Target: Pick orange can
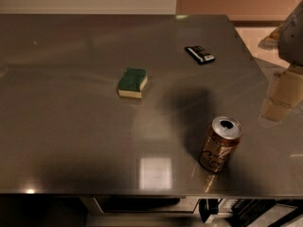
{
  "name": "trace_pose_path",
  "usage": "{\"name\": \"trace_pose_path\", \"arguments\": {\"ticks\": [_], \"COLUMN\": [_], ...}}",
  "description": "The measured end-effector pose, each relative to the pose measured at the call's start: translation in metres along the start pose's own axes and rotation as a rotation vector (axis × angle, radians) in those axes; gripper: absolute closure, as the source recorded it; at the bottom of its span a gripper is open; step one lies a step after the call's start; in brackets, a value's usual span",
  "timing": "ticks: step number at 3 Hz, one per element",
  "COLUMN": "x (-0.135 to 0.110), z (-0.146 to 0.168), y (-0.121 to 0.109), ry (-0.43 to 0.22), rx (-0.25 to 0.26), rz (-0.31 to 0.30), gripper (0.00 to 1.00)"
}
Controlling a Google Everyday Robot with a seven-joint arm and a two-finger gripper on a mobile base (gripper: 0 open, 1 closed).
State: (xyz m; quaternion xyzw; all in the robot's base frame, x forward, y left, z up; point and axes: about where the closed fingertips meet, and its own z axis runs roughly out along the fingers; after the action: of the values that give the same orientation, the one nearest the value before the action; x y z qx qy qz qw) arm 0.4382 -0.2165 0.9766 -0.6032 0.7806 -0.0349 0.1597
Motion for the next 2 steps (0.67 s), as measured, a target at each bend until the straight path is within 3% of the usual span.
{"name": "trace_pose_path", "arguments": {"ticks": [2], "x": [-0.004], "z": [-0.0039], "y": [0.0077], "ry": [-0.028], "rx": [-0.029], "rz": [-0.029], "gripper": [0.0]}}
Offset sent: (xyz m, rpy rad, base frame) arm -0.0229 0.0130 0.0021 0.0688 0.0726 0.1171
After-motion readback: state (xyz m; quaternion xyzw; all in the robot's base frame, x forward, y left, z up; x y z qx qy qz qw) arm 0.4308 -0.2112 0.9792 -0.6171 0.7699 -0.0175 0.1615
